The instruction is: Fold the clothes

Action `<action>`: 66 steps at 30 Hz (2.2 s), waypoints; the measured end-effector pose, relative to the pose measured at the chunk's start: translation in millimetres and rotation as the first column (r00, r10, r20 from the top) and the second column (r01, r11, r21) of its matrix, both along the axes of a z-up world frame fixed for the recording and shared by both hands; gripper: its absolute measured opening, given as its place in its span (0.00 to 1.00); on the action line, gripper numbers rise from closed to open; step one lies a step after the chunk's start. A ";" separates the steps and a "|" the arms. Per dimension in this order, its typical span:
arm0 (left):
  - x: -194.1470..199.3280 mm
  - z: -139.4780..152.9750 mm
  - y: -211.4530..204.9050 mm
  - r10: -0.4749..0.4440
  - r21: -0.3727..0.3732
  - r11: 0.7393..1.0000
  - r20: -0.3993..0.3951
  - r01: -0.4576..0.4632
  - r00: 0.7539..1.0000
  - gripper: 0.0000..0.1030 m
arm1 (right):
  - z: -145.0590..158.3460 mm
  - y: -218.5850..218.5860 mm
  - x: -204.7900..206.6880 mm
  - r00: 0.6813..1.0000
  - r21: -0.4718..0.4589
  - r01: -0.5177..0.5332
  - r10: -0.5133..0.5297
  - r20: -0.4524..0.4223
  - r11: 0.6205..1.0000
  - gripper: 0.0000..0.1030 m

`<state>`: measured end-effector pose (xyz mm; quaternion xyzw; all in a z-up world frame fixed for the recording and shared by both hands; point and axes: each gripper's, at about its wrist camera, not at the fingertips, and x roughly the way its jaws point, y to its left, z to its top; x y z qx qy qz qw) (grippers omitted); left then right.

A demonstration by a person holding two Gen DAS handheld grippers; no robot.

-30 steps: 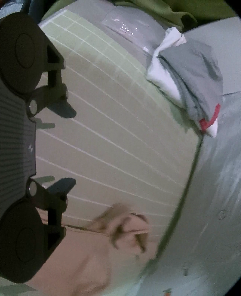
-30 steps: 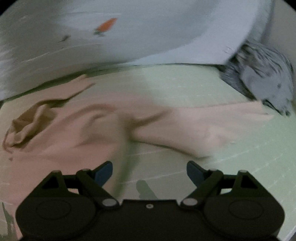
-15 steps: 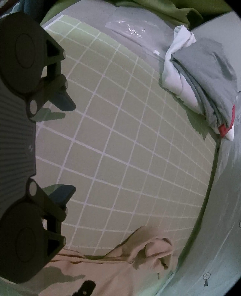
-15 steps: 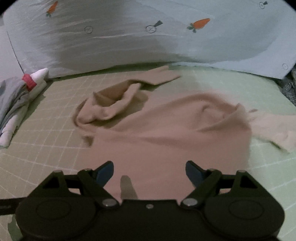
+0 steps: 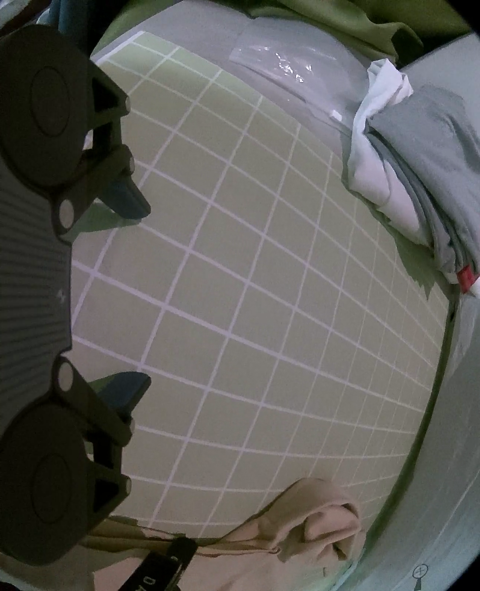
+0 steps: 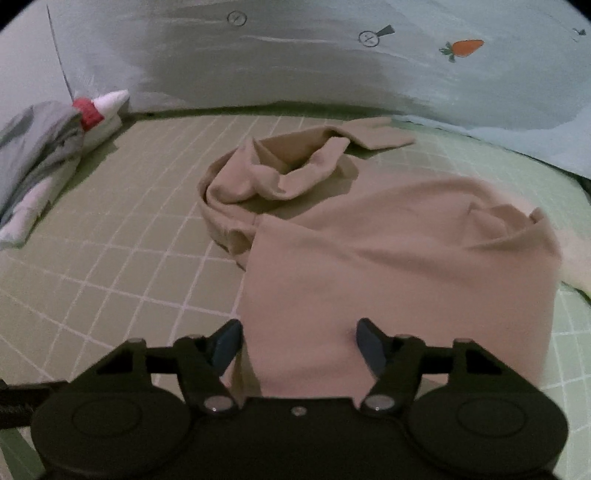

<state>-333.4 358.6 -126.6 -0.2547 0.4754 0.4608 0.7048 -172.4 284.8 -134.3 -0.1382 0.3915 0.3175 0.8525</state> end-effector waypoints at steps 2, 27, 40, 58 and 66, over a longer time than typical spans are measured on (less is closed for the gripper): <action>0.6 -0.7 -0.9 0.005 0.005 1.000 -0.003 -0.005 1.000 0.90 | 0.6 -2.3 1.0 1.000 0.000 -0.004 0.004 0.010 1.000 0.51; 61.9 10.1 -51.0 -0.052 0.041 0.998 -0.022 0.053 0.998 0.92 | 26.2 -235.1 42.5 0.910 -0.068 0.412 -0.414 -0.029 0.909 0.05; 99.8 26.9 -102.0 -0.080 0.056 0.995 -0.003 0.080 0.997 0.92 | 34.3 -268.8 104.4 0.901 0.009 0.432 -0.431 -0.048 0.902 0.55; 135.1 52.6 -86.0 -0.003 0.105 0.995 0.041 -0.001 0.999 0.92 | 8.3 -295.8 142.5 0.953 -0.081 0.241 -0.252 -0.166 0.967 0.01; 185.2 50.7 -32.5 -0.087 0.109 0.991 0.080 0.078 0.993 0.91 | 32.6 -292.2 184.7 0.909 -0.014 0.408 -0.408 -0.088 0.913 0.54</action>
